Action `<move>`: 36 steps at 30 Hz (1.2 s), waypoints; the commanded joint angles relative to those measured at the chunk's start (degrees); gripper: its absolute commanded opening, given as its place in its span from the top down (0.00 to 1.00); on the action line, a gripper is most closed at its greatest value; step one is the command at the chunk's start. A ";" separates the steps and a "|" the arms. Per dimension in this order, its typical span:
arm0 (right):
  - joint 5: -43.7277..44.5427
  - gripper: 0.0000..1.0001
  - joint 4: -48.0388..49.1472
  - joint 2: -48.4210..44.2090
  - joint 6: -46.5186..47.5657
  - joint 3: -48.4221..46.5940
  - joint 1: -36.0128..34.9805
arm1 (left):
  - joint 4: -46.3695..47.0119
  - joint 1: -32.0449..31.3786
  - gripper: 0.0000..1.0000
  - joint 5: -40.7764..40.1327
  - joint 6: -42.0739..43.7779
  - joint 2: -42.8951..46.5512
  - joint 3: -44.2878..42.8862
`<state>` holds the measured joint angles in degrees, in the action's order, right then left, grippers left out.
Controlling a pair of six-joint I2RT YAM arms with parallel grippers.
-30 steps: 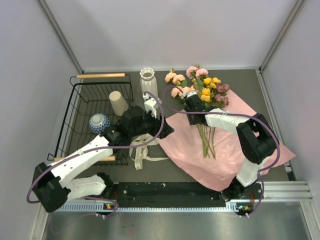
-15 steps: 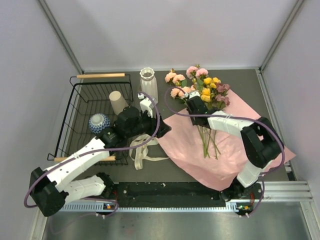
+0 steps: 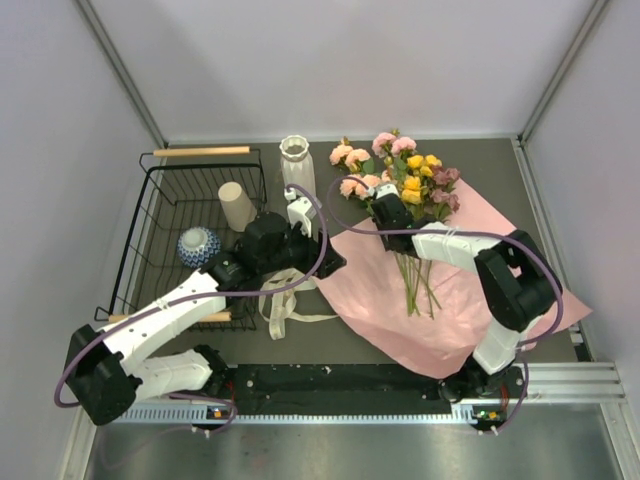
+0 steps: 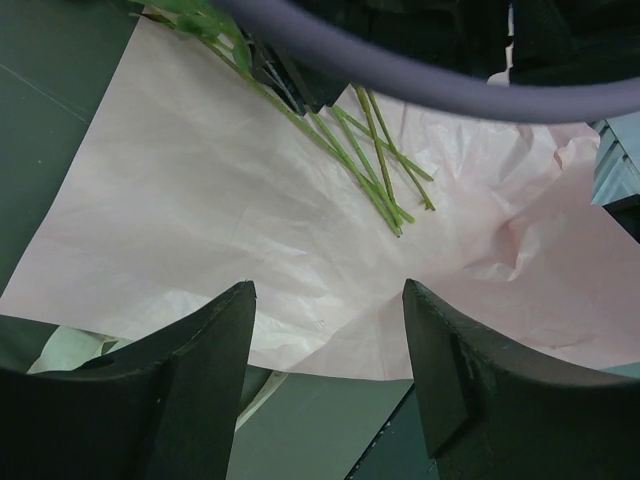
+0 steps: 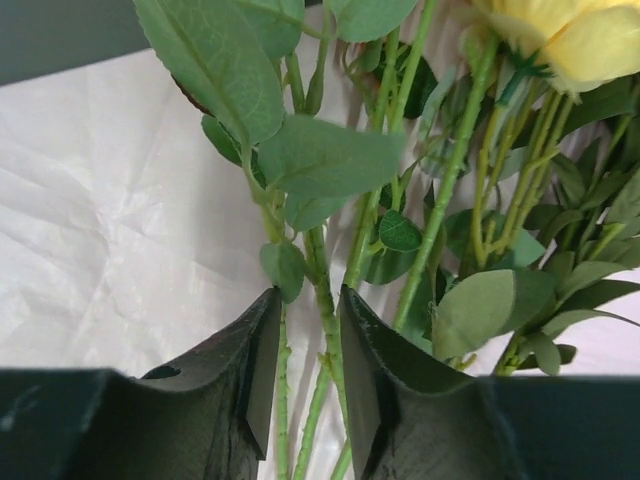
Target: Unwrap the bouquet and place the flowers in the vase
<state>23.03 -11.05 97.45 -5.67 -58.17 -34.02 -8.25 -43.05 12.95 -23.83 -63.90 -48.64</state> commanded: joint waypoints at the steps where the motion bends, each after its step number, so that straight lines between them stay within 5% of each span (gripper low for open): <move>1: 2.28 0.71 4.36 1.61 1.28 -1.51 -0.87 | 0.61 0.24 0.33 0.59 1.42 1.49 -2.25; 8: 3.16 0.72 2.87 3.27 0.93 -3.09 -0.87 | -0.10 0.24 0.33 0.23 2.04 2.55 -2.16; 16: 6.77 1.00 4.10 -2.69 3.74 -2.83 -0.87 | 0.16 0.24 0.35 0.32 1.07 2.64 -1.54; 26: -0.17 1.00 20.97 -16.14 10.50 5.78 -0.96 | 1.57 0.24 0.35 2.08 -0.51 1.58 -2.33; 36: -19.32 1.00 29.68 -31.07 7.18 11.85 -0.96 | 5.78 2.88 0.26 10.22 -6.74 1.76 -5.23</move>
<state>14.76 11.77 72.16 3.42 -46.65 -34.35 -8.97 -42.04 16.51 -26.30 -62.78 -50.09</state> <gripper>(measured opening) 0.021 0.732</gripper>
